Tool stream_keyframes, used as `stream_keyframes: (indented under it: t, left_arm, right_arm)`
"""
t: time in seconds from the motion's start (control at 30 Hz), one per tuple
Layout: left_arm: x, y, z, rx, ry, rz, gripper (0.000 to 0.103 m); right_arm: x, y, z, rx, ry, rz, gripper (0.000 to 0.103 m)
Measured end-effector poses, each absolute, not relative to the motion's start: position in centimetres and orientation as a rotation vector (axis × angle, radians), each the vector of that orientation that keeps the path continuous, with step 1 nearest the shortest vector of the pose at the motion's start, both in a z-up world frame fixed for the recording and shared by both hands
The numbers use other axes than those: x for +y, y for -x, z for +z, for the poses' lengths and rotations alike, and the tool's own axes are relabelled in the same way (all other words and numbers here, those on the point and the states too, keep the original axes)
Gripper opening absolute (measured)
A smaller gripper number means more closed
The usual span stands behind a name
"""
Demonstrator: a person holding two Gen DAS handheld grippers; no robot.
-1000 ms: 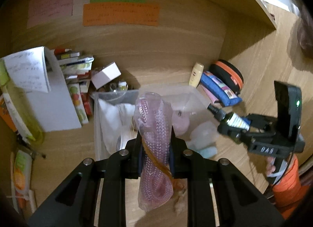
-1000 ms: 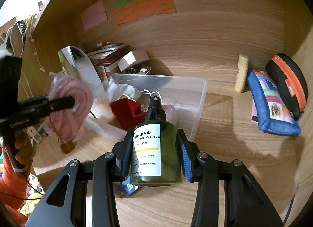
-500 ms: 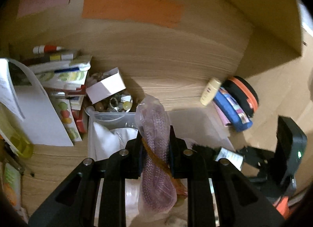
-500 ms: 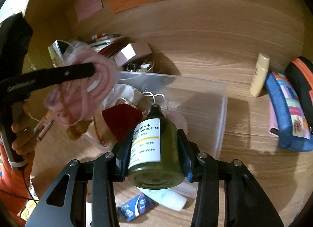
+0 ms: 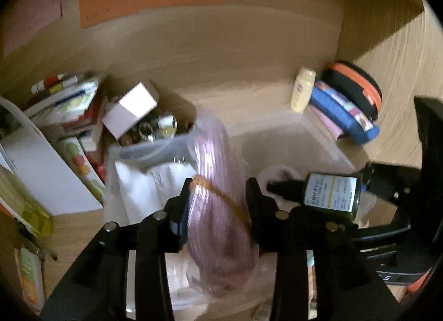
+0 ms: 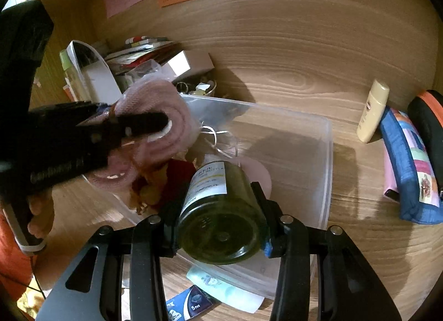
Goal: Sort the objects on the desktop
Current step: 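Carry the rope coil and green bottle over the clear box and open both grippers, then move both grippers back toward the small items beside the box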
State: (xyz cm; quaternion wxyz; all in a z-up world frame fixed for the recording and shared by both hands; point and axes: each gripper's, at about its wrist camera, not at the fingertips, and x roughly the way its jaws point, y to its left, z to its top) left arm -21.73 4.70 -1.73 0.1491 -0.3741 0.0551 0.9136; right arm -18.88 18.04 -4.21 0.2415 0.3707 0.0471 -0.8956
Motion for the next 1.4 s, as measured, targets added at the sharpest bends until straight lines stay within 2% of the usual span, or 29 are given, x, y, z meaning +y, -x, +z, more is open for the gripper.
stream_keyframes:
  t: [0.03, 0.07, 0.2, 0.27, 0.33, 0.4, 0.47, 0.53, 0.6, 0.9, 1.27, 1.4]
  left_arm:
    - [4.7, 21.6, -1.9, 0.165, 1.089, 2.617, 0.037]
    - [4.6, 21.5, -2.0, 0.167, 1.093, 2.617, 0.038]
    - [4.2, 20.6, -1.3, 0.158, 1.087, 2.657, 0.042]
    - [3.7, 19.8, -0.5, 0.166, 1.049, 2.703, 0.050]
    - [3.3, 18.7, 0.5, 0.166, 0.997, 2.730, 0.065]
    - [2.9, 17.8, 1.4, 0.167, 0.960, 2.756, 0.071]
    - [2.6, 17.0, 2.0, 0.161, 0.937, 2.788, 0.080]
    - [2.2, 16.2, 2.5, 0.155, 0.913, 2.819, 0.093]
    - [2.4, 15.9, 2.7, 0.174, 0.899, 2.831, 0.093]
    - [1.6, 12.9, 1.5, 0.223, 0.952, 2.852, 0.098]
    - [0.3, 9.5, -3.1, 0.213, 1.128, 2.770, 0.098]
    - [-0.2, 8.5, -5.0, 0.171, 1.206, 2.708, 0.098]
  right_arm:
    - [18.0, 18.8, -4.3, 0.140, -1.020, -2.458, 0.051]
    - [18.1, 18.8, -4.3, 0.141, -1.021, -2.472, 0.054]
    - [18.6, 18.2, -3.8, 0.115, -1.015, -2.481, 0.062]
    - [18.9, 17.7, -3.5, 0.121, -1.006, -2.493, 0.063]
    - [19.3, 17.2, -3.2, 0.127, -1.003, -2.504, 0.063]
    - [19.8, 16.5, -2.8, 0.122, -0.996, -2.512, 0.063]
    - [20.2, 16.0, -2.5, 0.115, -0.992, -2.521, 0.064]
    - [20.5, 15.2, -2.2, 0.114, -0.982, -2.531, 0.071]
    - [20.7, 14.3, -2.0, 0.122, -0.966, -2.552, 0.074]
    - [20.6, 10.1, -2.2, 0.204, -0.931, -2.565, 0.075]
    - [20.3, 6.2, -5.4, 0.160, -1.018, -2.460, 0.075]
    - [19.5, 4.6, -7.2, 0.196, -1.054, -2.404, 0.075]
